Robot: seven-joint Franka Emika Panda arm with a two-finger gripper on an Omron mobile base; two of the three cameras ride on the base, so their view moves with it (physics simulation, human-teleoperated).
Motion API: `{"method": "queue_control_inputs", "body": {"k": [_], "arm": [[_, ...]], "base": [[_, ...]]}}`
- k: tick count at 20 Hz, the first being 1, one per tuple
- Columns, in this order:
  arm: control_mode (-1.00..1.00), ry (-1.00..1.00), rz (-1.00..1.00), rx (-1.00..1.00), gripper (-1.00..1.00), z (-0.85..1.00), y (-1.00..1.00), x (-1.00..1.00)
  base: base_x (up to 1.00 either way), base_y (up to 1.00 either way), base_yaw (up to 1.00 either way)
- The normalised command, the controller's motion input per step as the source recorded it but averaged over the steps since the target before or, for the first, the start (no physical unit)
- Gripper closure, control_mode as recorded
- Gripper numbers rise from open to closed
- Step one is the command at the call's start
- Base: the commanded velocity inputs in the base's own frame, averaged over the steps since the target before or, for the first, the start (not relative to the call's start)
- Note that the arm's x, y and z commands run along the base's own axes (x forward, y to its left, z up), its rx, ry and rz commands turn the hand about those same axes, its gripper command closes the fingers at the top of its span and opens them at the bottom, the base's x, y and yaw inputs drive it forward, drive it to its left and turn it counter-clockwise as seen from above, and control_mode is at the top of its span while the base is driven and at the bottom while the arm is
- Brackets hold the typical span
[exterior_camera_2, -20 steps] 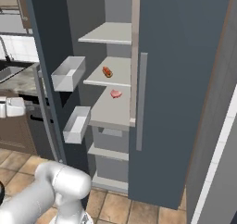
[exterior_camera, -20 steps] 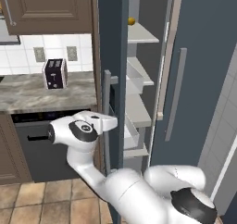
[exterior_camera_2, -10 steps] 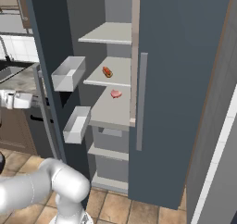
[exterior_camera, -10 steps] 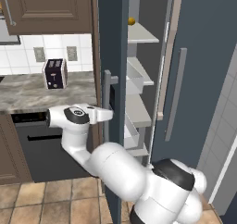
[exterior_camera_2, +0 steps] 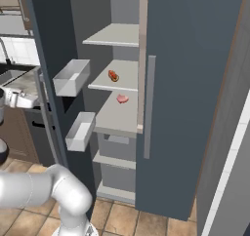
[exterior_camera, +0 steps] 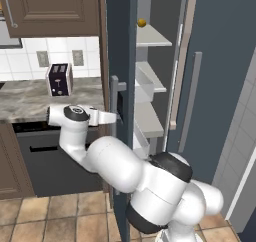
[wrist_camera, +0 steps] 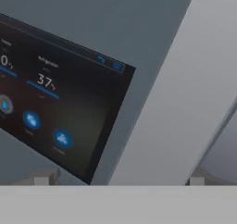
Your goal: Store the hot dog in the freezer for long-term storage. Close the freezer door after placing the cooked food.
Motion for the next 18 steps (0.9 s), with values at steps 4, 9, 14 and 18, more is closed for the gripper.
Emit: {"method": "queue_control_inputs", "body": {"k": [4, 9, 14, 18], "arm": [[-1.00, 0.00, -0.04, 0.00, -1.00, 0.00, 0.00, 0.31], [-1.00, 0.00, -0.03, 0.00, -1.00, -0.03, -0.12, 0.28], [-1.00, 0.01, 0.00, 0.13, -1.00, -0.07, -0.88, 0.09], [-1.00, 0.00, 0.10, 0.23, -1.00, 0.00, -1.00, 0.01]], "base": [[0.00, 0.00, 0.00], [0.00, 0.00, 0.00], [0.00, 0.00, 0.00], [0.00, 0.00, 0.00]]}}
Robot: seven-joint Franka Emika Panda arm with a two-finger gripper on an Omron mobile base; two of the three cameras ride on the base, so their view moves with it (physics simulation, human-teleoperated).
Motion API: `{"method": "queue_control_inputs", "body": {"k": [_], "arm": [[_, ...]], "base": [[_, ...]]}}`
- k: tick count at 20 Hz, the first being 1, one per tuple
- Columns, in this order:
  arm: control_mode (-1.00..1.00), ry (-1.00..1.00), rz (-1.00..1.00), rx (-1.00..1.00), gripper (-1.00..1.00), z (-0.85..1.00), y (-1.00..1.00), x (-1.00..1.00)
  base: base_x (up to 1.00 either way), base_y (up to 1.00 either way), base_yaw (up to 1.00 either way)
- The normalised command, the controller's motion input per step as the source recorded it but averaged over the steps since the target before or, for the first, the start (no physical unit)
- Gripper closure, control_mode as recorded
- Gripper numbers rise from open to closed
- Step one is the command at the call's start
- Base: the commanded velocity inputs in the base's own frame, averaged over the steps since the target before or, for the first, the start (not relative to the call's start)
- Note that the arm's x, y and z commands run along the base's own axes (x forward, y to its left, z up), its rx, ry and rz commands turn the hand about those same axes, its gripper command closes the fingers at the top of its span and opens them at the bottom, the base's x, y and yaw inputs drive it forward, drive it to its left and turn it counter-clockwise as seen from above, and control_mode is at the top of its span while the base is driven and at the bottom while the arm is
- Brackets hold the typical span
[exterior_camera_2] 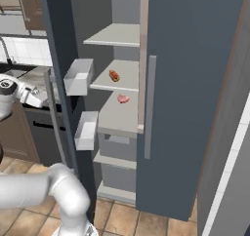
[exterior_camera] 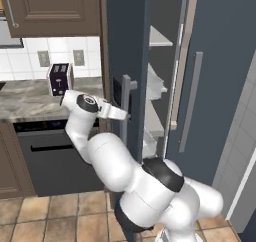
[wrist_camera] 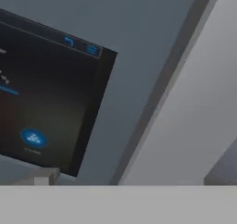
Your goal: Store the hot dog in the freezer for long-term storage. Close the freezer door after placing the cooked food.
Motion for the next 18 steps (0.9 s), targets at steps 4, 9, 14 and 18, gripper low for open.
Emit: {"method": "queue_control_inputs", "body": {"k": [4, 9, 14, 18], "arm": [[-1.00, 0.00, 0.21, 0.24, -1.00, 0.00, -1.00, 0.00], [-1.00, 0.06, 0.23, 0.19, -1.00, 0.02, -0.89, 0.00], [-1.00, 0.03, 0.10, 0.26, -1.00, 0.17, -0.54, 0.00], [-1.00, 0.03, 0.14, 0.14, -1.00, 0.00, -0.48, 0.30]], "base": [[0.00, 0.00, 0.00], [0.00, 0.00, 0.00], [0.00, 0.00, 0.00], [0.00, 0.00, 0.00]]}}
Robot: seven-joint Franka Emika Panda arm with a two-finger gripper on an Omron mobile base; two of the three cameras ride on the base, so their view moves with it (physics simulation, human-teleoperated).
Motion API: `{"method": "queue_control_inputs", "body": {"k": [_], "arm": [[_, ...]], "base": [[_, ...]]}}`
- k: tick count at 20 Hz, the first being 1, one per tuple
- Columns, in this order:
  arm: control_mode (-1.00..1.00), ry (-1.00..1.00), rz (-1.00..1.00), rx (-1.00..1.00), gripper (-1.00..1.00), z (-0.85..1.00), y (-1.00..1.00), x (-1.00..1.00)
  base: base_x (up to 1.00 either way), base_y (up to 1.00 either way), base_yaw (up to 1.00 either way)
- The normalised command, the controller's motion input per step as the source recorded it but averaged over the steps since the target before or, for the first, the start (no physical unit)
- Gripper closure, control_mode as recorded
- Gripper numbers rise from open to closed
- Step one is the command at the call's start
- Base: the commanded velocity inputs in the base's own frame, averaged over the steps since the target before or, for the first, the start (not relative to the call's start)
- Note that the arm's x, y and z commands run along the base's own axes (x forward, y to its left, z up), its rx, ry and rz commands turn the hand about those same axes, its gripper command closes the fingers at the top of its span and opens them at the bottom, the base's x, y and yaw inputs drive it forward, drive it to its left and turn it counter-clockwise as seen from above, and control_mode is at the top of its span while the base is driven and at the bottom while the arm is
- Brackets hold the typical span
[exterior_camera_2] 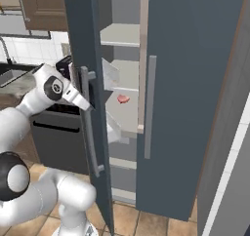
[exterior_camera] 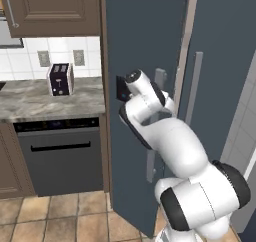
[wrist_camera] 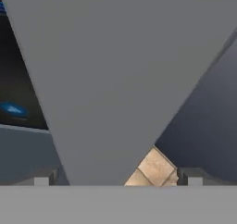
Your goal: Store the hot dog in the freezer for long-term storage. Close the freezer door after placing the cooked food.
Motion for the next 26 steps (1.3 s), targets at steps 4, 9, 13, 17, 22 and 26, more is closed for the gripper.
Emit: {"method": "queue_control_inputs", "body": {"k": [4, 9, 13, 17, 22, 26], "arm": [[-1.00, 0.00, 0.17, 0.02, -1.00, 0.00, -0.34, 0.43], [-1.00, -0.04, 0.20, 0.00, -1.00, 0.00, -0.06, 0.55], [-1.00, -0.05, 0.20, 0.01, -1.00, 0.00, -0.21, 0.79], [-1.00, -0.10, 0.22, 0.04, -1.00, 0.00, -0.32, 0.58], [-1.00, -0.02, 0.16, 0.02, -1.00, 0.00, -0.49, 0.29], [-1.00, 0.00, 0.11, 0.00, -1.00, 0.01, -0.30, 0.21]], "base": [[0.00, 0.00, 0.00], [0.00, 0.00, 0.00], [0.00, 0.00, 0.00], [0.00, 0.00, 0.00], [0.00, 0.00, 0.00], [0.00, 0.00, 0.00]]}}
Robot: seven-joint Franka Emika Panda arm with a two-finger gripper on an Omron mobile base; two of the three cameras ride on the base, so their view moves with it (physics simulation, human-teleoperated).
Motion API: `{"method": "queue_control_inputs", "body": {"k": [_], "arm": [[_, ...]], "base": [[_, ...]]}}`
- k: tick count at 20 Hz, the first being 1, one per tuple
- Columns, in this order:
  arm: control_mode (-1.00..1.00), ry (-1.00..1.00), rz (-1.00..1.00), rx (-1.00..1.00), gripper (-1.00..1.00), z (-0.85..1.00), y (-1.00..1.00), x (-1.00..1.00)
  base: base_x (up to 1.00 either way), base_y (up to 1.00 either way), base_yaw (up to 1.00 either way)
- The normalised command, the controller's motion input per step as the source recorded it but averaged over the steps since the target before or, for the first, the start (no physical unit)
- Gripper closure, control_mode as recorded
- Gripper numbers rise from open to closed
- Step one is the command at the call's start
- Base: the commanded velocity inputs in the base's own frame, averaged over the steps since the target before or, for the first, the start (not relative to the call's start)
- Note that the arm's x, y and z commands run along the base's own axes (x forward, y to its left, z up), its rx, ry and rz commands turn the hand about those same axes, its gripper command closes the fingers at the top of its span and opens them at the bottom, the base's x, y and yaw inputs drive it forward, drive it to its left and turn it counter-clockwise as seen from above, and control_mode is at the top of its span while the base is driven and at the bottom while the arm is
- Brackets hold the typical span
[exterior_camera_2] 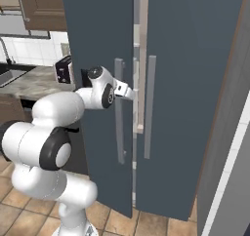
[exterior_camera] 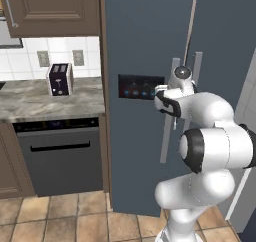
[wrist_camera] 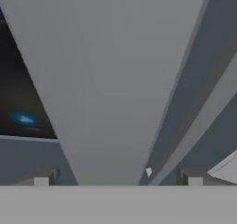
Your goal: Store the hot dog in the freezer for long-term storage. Close the freezer door after placing the cooked food.
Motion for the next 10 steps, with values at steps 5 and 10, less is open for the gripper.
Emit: {"method": "queue_control_inputs", "body": {"k": [5, 10], "arm": [[-1.00, 0.00, 0.05, 0.00, -1.00, 0.06, -0.09, 0.20], [-1.00, 0.00, 0.02, 0.00, -1.00, 0.14, -0.01, 0.39]], "base": [[0.00, 0.00, 0.00], [0.00, 0.00, 0.00]]}}
